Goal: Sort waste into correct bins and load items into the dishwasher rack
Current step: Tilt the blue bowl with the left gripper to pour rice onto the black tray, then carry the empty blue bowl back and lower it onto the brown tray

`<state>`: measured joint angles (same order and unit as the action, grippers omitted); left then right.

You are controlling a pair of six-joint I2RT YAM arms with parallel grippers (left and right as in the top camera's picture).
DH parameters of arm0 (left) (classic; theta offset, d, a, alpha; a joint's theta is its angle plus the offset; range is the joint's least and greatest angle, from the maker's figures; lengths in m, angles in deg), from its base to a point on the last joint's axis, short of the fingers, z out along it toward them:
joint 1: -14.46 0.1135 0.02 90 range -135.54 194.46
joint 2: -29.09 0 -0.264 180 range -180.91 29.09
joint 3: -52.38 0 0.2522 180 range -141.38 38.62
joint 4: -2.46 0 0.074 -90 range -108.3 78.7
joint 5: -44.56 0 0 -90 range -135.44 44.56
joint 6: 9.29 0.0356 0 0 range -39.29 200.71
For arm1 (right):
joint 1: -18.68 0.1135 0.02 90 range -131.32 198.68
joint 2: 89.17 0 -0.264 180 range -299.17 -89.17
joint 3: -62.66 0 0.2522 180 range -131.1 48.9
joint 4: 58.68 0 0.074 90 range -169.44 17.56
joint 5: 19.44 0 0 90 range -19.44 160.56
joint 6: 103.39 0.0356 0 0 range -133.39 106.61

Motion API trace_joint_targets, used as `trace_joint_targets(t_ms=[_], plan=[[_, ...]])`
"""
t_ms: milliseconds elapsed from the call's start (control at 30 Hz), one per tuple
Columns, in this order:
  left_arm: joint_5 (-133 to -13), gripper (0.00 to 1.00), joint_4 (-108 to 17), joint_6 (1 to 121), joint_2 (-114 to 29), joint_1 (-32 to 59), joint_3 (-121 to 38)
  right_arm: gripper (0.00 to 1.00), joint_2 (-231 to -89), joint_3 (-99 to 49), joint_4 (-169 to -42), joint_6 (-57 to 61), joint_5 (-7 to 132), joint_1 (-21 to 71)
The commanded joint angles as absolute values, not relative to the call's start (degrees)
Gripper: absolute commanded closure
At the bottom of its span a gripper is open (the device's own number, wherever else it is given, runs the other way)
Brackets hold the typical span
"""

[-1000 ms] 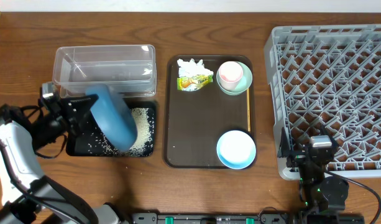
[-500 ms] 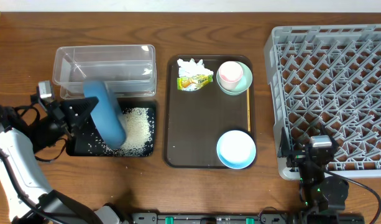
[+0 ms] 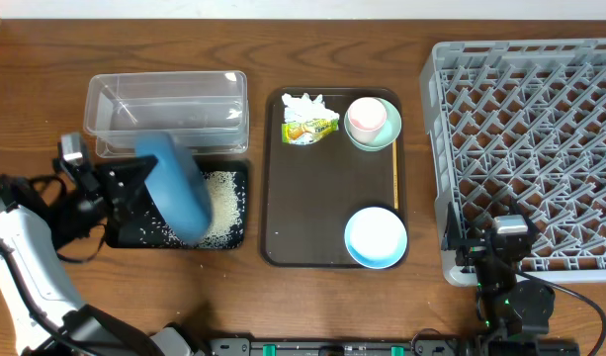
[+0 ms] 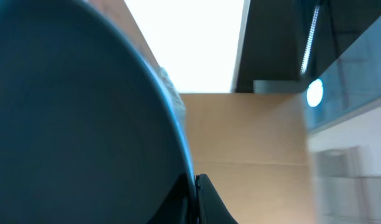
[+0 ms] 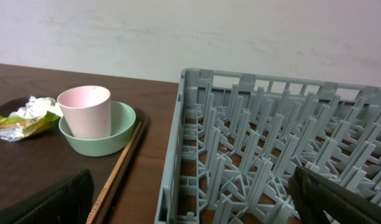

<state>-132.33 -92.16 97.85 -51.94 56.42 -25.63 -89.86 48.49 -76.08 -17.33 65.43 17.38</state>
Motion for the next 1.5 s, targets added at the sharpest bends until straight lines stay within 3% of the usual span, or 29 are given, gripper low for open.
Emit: trace_joint_targets(t_ms=[0, 267, 467, 633, 833, 1100, 1267, 1467], plan=[[-133.9, 0.94, -93.5, 106.4, -48.7, 54.9, -26.1, 0.01, -89.6, 48.6, -76.3, -16.7, 65.8, 17.6], [-129.3, 0.94, -91.7, 107.8, -40.9, 44.9, -26.1, 0.01, -89.6, 48.6, -76.3, -16.7, 65.8, 17.6], [-122.6, 0.94, -82.0, 93.2, -35.3, 35.9, -26.2, 0.01, -89.6, 48.6, -76.3, -16.7, 65.8, 17.6], [-97.9, 0.94, -69.2, 68.3, -30.3, 26.3, -27.5, 0.01, -89.6, 48.6, -76.3, -16.7, 65.8, 17.6], [-79.0, 0.94, -58.4, 56.3, -25.7, 7.9, -28.4, 0.01, -89.6, 48.6, -76.3, -16.7, 65.8, 17.6], [-57.2, 0.94, -48.2, 54.2, -31.7, -17.1, -28.4, 0.01, -89.6, 48.6, -76.3, -16.7, 65.8, 17.6], [-48.2, 0.94, -44.2, 56.0, -40.2, -26.6, -28.4, 0.01, -89.6, 48.6, -76.3, -16.7, 65.8, 17.6], [-39.0, 0.94, -38.5, 56.7, -51.1, -31.6, -28.4, 0.01, -89.6, 48.6, -76.3, -16.7, 65.8, 17.6]])
